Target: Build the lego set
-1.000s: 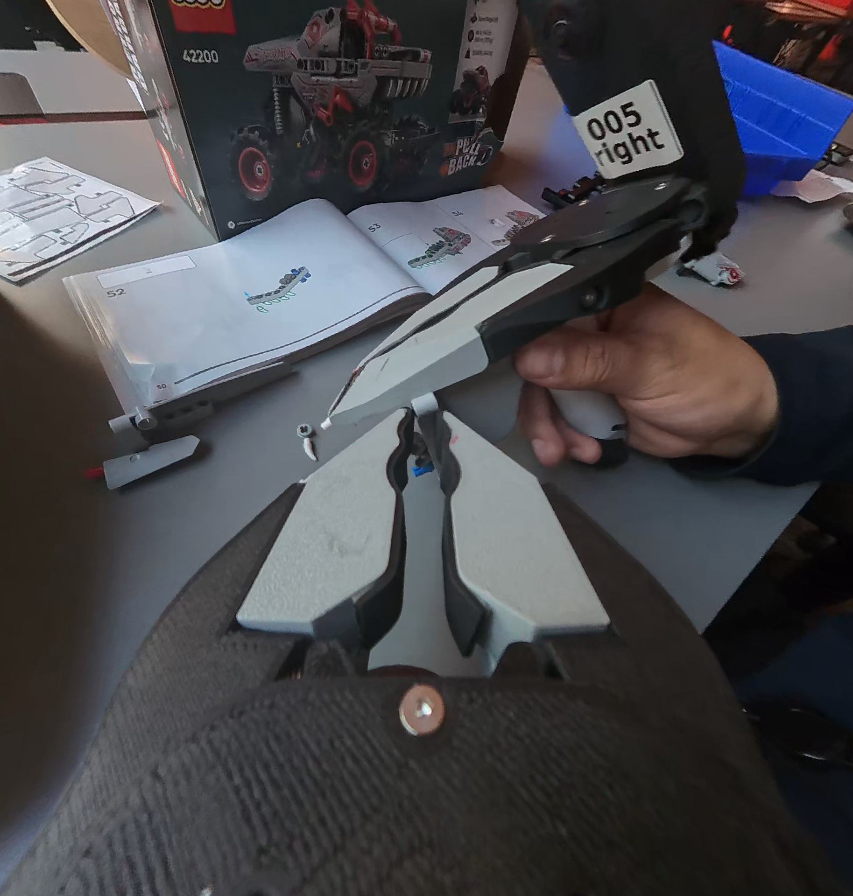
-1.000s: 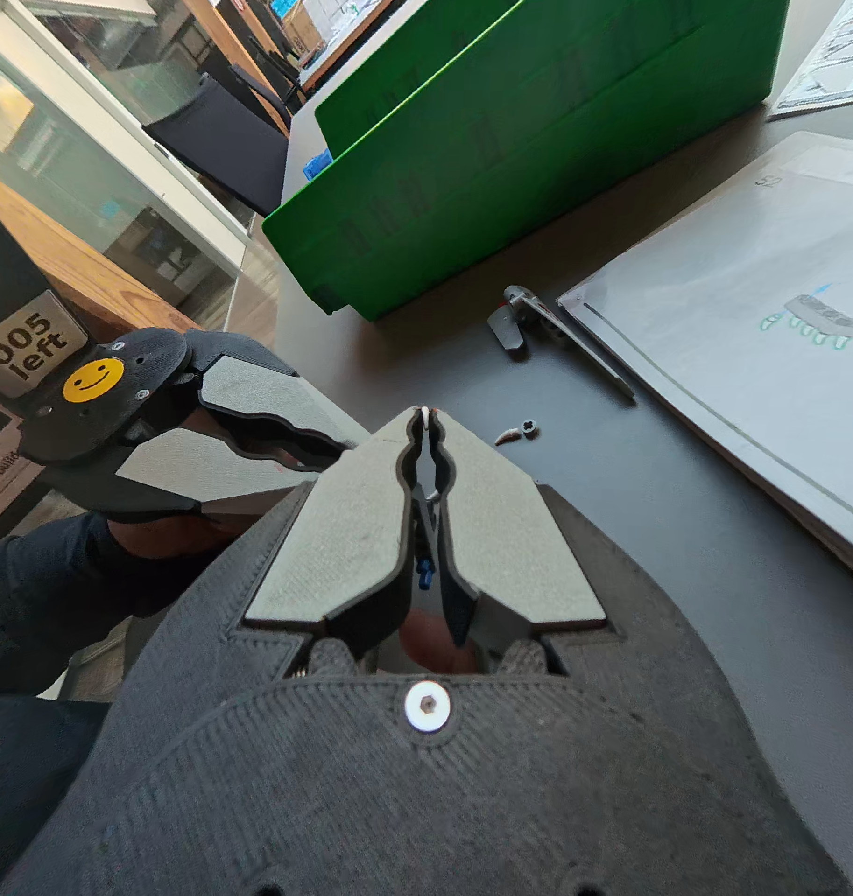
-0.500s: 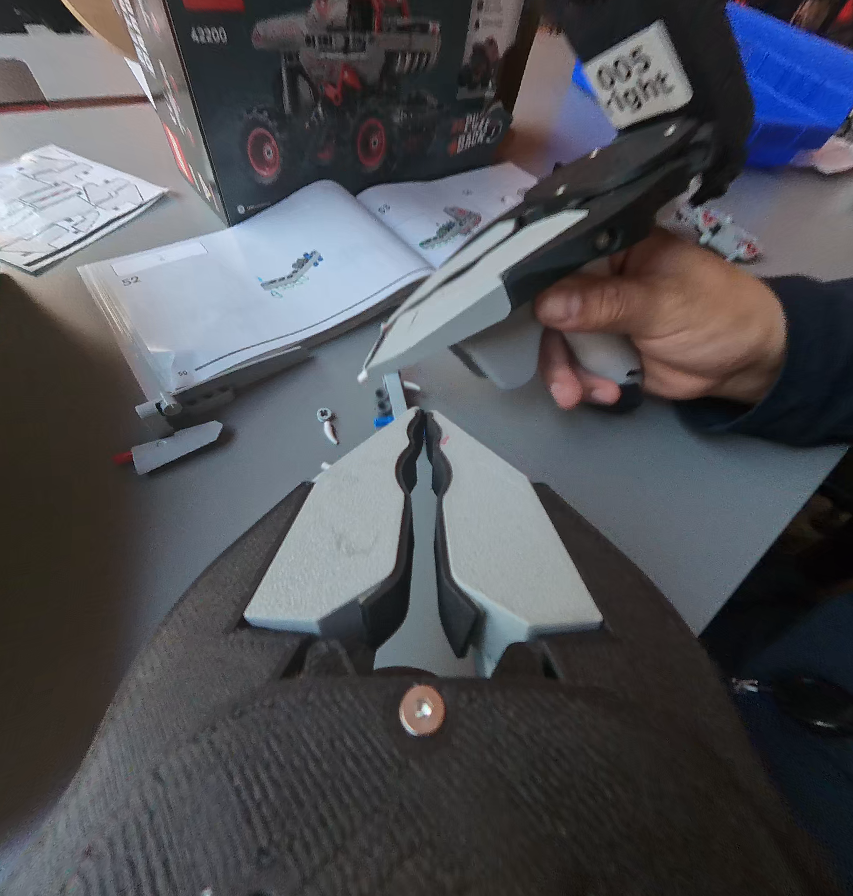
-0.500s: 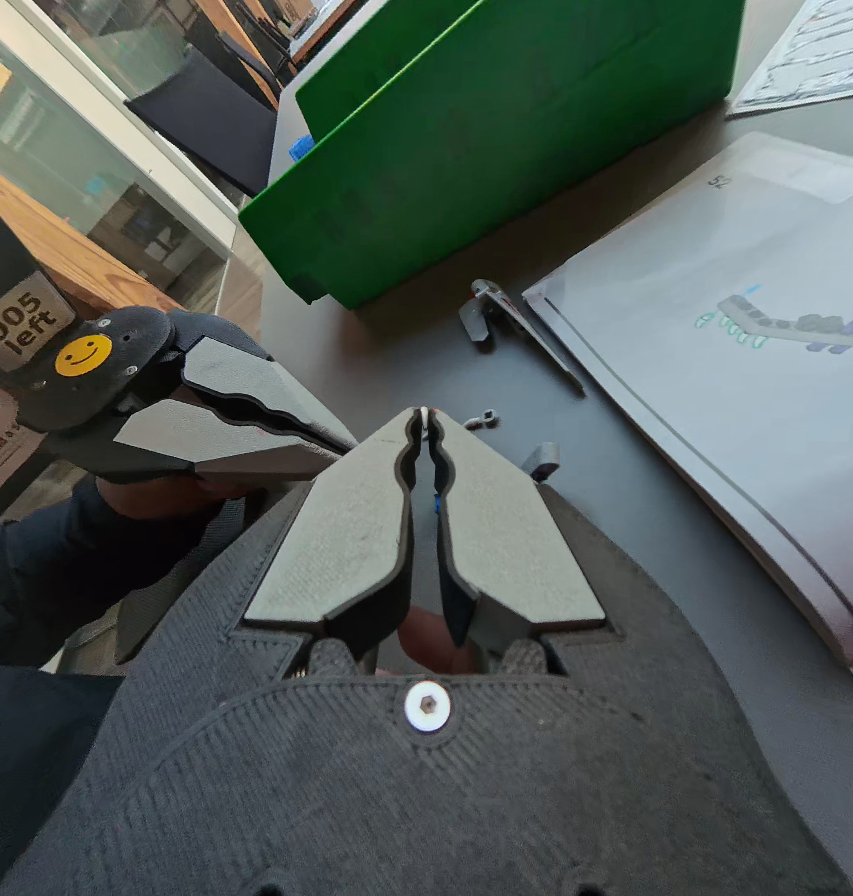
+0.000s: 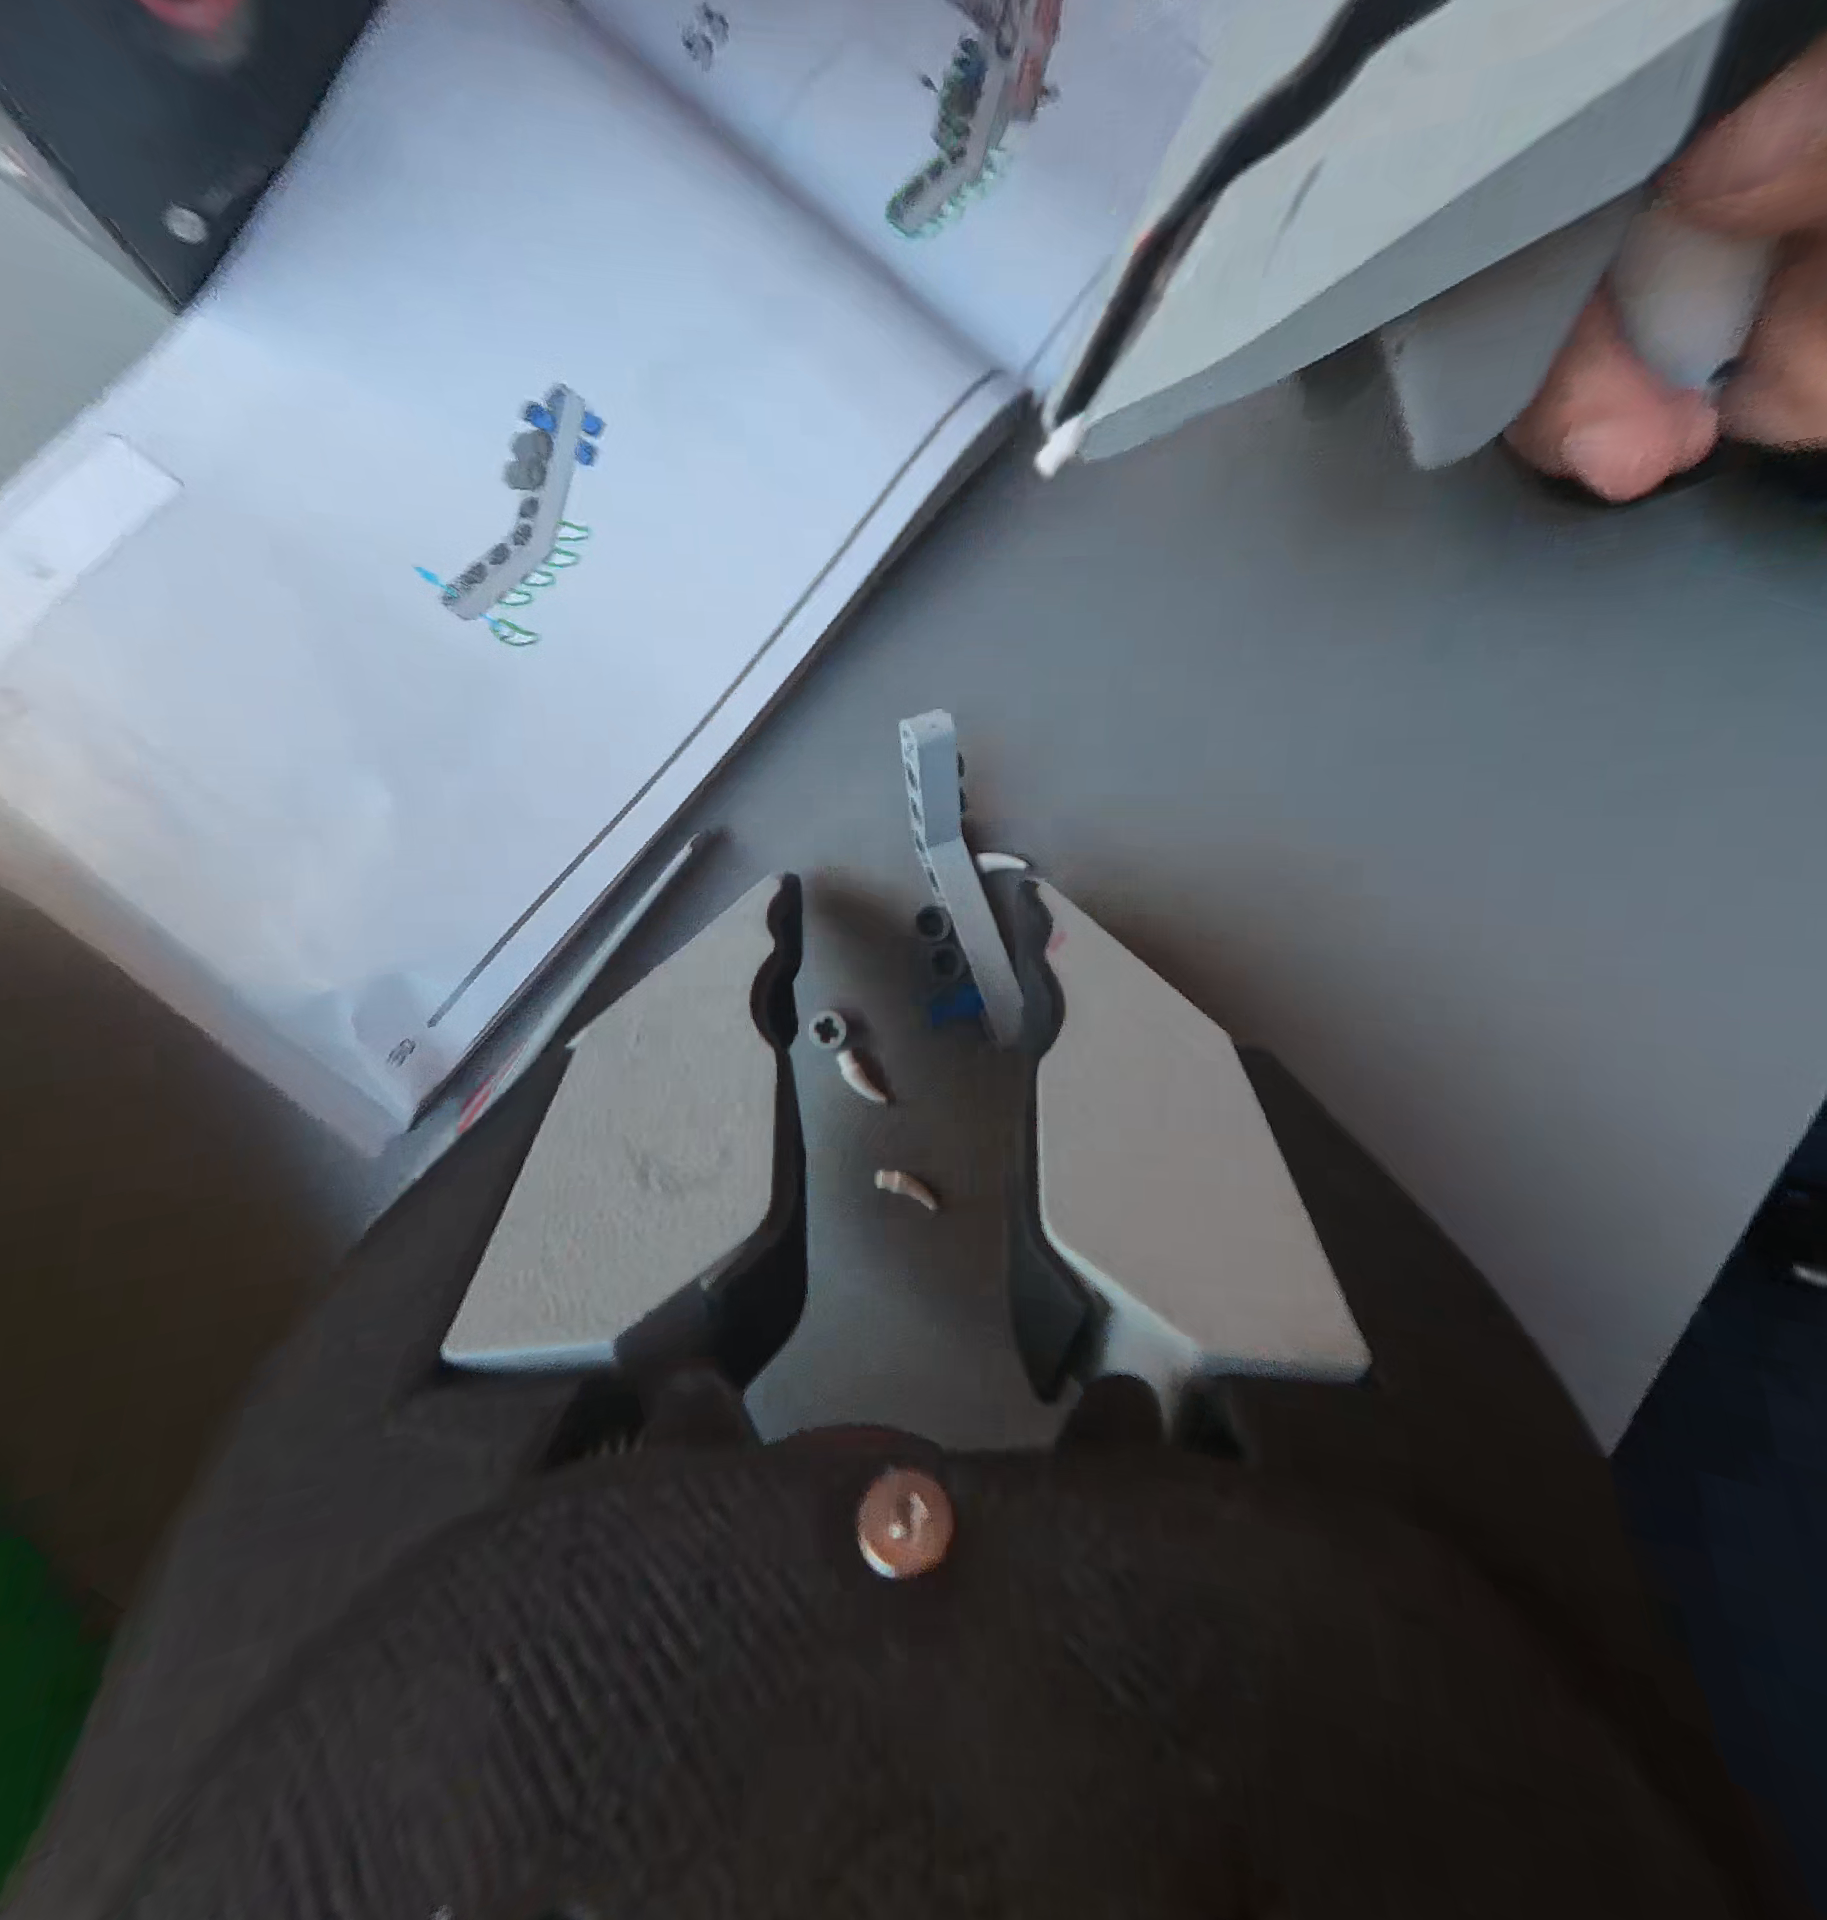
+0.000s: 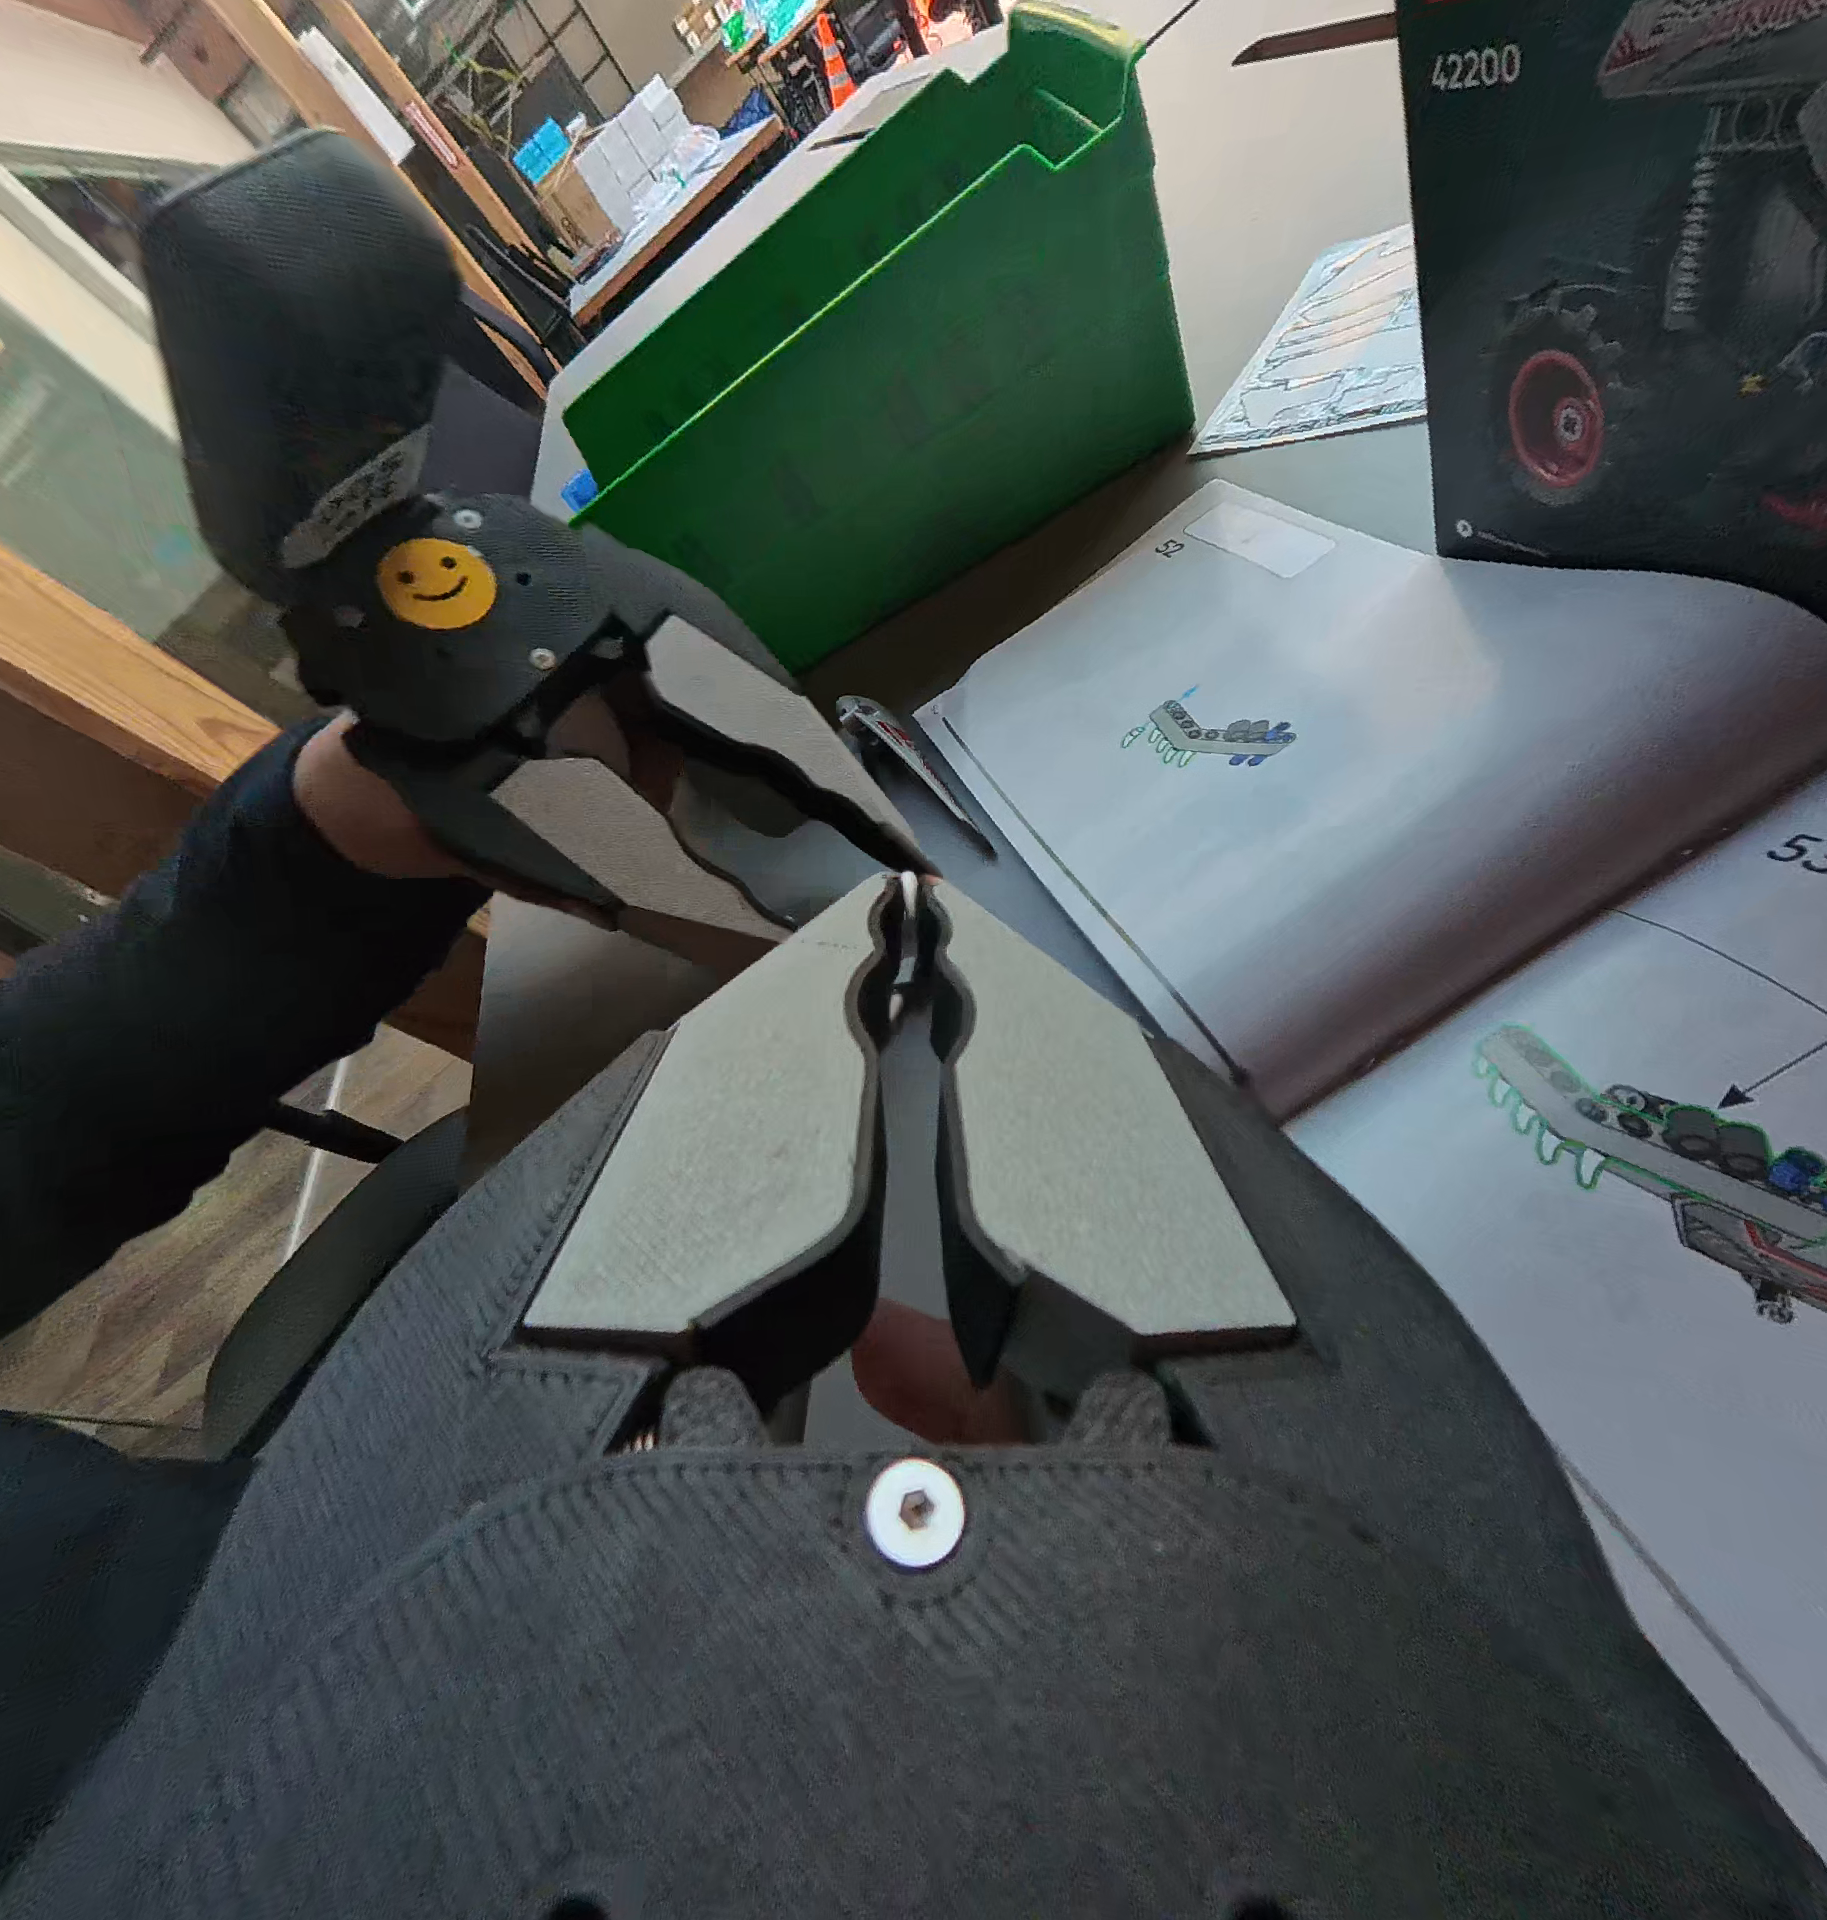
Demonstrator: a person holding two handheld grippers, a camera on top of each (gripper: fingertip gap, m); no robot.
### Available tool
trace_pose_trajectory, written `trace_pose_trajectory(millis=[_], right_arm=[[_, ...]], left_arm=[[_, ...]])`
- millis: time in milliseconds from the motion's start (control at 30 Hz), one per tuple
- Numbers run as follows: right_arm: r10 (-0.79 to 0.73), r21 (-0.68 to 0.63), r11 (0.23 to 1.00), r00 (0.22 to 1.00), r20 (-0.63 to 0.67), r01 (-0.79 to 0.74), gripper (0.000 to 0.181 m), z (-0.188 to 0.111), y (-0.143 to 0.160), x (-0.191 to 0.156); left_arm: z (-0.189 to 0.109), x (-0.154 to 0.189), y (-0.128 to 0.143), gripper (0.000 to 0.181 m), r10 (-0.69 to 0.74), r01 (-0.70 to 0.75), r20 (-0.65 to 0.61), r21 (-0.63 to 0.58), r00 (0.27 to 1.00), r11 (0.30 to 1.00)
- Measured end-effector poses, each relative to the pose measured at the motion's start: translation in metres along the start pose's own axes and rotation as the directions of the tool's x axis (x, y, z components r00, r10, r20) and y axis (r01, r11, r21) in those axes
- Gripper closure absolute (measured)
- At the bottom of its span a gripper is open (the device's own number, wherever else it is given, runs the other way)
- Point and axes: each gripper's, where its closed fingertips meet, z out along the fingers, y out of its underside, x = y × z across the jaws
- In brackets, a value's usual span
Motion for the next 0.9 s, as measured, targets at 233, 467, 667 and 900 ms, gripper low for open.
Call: trace_pose_trajectory(millis=[233, 467, 667, 900], right_arm=[[-0.026, -0.010, 1.000, 0.999, 0.033, 0.027, 0.181, -0.007, 0.003, -0.008], [-0.047, -0.028, 0.998, 0.997, 0.062, 0.049, 0.181, -0.008, 0.006, -0.016], [-0.099, -0.100, 0.989, 0.990, 0.104, 0.109, 0.181, -0.001, 0.020, -0.024], [-0.094, -0.108, 0.988, 0.987, 0.133, 0.109, 0.181, 0.000, 0.021, -0.028]], left_arm=[[0.008, 0.007, -0.007, 0.145, 0.034, -0.047, -0.224, -0.053, 0.974, 0.997], [0.010, 0.005, -0.012, 0.148, 0.073, -0.089, -0.302, -0.041, 0.951, 0.995], [0.008, 0.015, -0.014, 0.149, 0.098, -0.117, -0.456, -0.013, 0.884, 0.993], [0.008, 0.011, -0.010, 0.157, 0.138, -0.199, -0.557, -0.051, 0.819, 0.979]])
